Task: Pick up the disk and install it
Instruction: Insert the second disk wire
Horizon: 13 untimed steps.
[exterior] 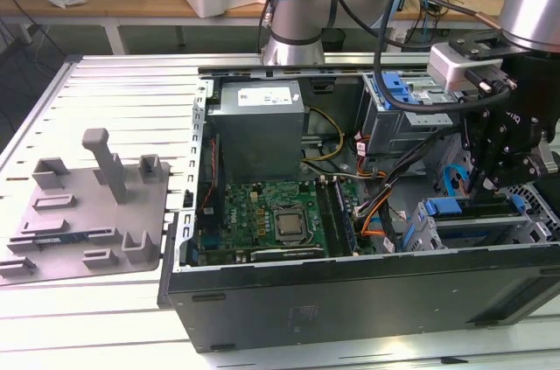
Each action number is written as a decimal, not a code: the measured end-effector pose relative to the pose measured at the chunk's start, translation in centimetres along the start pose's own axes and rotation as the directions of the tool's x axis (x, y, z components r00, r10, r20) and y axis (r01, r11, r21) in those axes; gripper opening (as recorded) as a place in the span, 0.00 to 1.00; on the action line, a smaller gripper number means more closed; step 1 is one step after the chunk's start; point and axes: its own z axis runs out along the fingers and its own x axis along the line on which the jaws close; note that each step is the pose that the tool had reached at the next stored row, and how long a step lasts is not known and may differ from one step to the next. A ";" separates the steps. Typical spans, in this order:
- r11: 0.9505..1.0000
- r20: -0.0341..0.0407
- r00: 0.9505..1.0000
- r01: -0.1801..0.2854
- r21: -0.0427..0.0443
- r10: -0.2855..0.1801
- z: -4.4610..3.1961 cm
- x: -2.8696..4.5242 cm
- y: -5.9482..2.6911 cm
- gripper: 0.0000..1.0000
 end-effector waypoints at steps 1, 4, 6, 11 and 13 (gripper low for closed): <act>1.000 0.000 1.000 0.000 0.000 0.000 0.00 -0.03 0.00 0.16; 1.000 0.000 1.000 0.000 0.000 0.000 -0.02 -0.15 -0.01 0.16; 1.000 0.000 1.000 0.000 0.000 0.000 -0.02 -0.19 -0.01 0.16; 1.000 0.000 1.000 0.000 0.000 0.000 -0.01 -0.21 -0.01 0.16; 1.000 0.000 1.000 0.000 0.000 0.000 0.00 -0.21 -0.01 0.16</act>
